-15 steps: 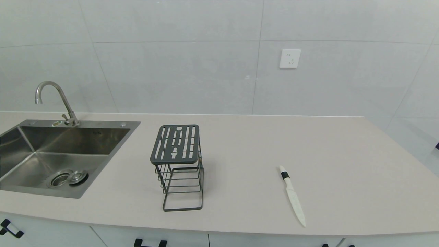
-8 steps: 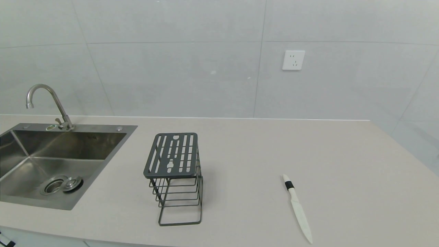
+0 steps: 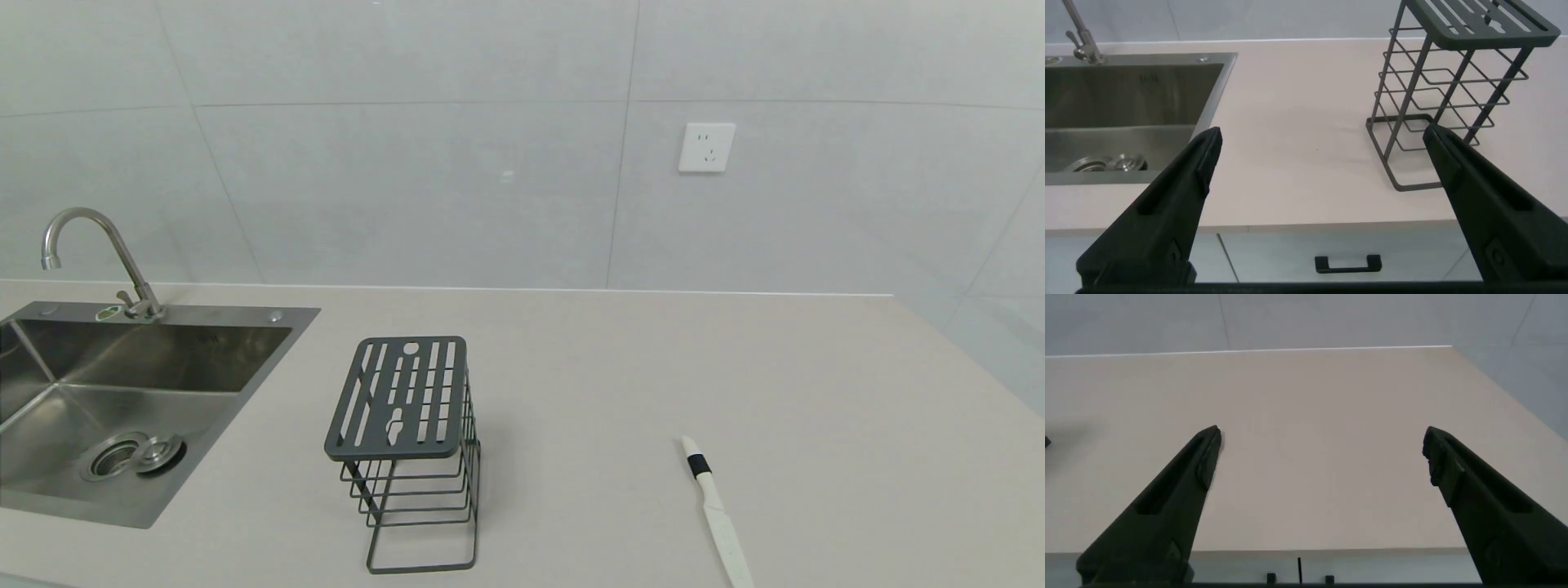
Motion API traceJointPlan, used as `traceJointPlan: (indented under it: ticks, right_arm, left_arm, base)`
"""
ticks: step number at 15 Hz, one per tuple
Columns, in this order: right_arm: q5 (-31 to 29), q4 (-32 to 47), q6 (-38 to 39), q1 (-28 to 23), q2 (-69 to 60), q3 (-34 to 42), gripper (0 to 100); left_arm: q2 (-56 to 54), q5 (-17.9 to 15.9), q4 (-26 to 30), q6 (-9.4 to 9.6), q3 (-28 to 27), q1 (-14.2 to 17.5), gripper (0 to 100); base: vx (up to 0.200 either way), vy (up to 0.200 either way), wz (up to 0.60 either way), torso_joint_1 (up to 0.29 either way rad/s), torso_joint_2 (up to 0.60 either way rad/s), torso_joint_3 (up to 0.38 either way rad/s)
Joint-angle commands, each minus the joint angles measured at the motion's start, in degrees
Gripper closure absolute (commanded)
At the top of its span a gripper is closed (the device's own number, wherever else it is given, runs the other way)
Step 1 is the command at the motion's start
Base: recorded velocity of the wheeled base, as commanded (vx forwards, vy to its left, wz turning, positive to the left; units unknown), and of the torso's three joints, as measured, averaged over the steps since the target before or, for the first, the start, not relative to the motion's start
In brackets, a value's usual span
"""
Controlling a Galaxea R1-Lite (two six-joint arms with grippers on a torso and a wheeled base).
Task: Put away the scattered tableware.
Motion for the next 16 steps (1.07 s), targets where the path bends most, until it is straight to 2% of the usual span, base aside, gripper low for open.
traceJointPlan:
  ticks: [1,6,7,9,10,11,13,16]
  right_arm:
    - [0.0,-0.1,0.0,0.0,0.0,0.0,0]
    - [0.0,-0.6,0.3,0.0,0.0,0.1,0]
    - [0.0,-9.3,1.7,-0.1,0.0,-0.4,0]
    - [0.9,-10.3,1.1,-0.1,0.0,-2.0,0]
    - [7.5,-7.6,0.6,0.0,1.0,-4.1,0]
    - [10.5,-4.3,0.5,0.0,3.6,-7.0,0]
    - [14.5,1.9,0.5,0.5,9.8,-11.9,0]
    - [15.6,3.3,0.9,3.0,20.0,-13.2,0]
  left_arm:
    - [0.1,0.0,0.0,0.02,0.0,0.1,0]
    - [0.1,0.0,-0.1,0.02,0.0,0.0,0]
    - [0.1,0.0,0.0,0.02,0.0,0.1,0]
    - [0.1,0.0,0.0,0.02,0.0,0.0,0]
    - [0.1,0.0,0.0,0.02,0.0,0.1,0]
    - [0.1,0.0,0.0,-0.07,0.0,0.1,0]
    - [0.1,0.0,-0.1,-0.07,0.0,0.1,0]
    - [0.1,0.0,0.0,0.10,0.0,0.1,0]
  base:
    - [0.000,0.000,0.00,0.000,0.00,0.000]
    - [0.000,0.000,0.00,0.000,0.00,0.000]
    - [0.000,0.000,0.00,0.000,0.00,0.000]
    - [0.000,0.000,0.00,0.000,0.00,0.000]
    - [0.000,0.000,0.00,0.000,0.00,0.000]
    - [0.000,0.000,0.00,0.000,0.00,0.000]
    - [0.000,0.000,0.00,0.000,0.00,0.000]
    - [0.000,0.000,0.00,0.000,0.00,0.000]
